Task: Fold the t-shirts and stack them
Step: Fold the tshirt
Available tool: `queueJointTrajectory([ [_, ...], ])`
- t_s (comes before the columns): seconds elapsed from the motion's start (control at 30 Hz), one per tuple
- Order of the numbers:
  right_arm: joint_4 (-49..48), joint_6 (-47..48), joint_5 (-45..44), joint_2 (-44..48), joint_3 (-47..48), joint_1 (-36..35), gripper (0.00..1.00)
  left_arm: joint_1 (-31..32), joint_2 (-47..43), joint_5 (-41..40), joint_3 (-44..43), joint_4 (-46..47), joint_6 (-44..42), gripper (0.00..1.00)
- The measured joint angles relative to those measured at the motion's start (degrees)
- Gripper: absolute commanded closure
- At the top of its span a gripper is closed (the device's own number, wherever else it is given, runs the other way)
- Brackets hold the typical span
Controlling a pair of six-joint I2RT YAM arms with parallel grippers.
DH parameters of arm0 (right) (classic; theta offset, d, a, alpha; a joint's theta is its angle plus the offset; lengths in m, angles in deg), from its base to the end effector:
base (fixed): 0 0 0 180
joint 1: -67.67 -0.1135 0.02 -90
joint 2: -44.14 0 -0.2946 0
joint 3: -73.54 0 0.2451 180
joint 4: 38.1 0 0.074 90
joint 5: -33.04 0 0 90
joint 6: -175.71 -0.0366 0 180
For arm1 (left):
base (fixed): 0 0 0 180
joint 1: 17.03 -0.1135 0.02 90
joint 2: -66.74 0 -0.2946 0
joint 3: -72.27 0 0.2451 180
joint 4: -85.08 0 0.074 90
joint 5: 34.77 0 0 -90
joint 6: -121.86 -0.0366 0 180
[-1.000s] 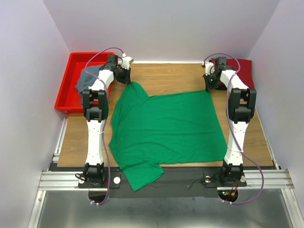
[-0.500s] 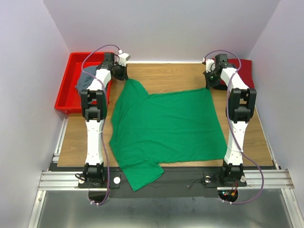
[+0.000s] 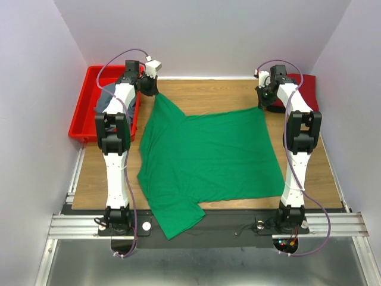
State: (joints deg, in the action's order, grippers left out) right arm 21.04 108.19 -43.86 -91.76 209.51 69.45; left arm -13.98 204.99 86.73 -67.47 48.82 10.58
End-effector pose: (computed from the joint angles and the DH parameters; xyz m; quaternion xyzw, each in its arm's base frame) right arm 0.5330 -0.0083 0.2248 -0.2019 0.9365 0.0518 0.2821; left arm 0.5694 -0.0495 0.2560 0.3027 0.8072 -0.1668 0.4786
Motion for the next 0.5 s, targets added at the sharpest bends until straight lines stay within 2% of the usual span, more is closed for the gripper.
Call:
queueJointTrajectory([
  [0.2, -0.2, 0.3, 0.1, 0.4, -0.9, 0.0, 0.99, -0.1, -9.2, 0.4, 10.1, -0.2, -2.5, 1.0],
  [0.5, 0.3, 2.3, 0.4, 8.4, -10.0, 0.0, 0.99, 0.0, -28.1, 1.4, 29.4, -0.8, -7.4, 1.0],
])
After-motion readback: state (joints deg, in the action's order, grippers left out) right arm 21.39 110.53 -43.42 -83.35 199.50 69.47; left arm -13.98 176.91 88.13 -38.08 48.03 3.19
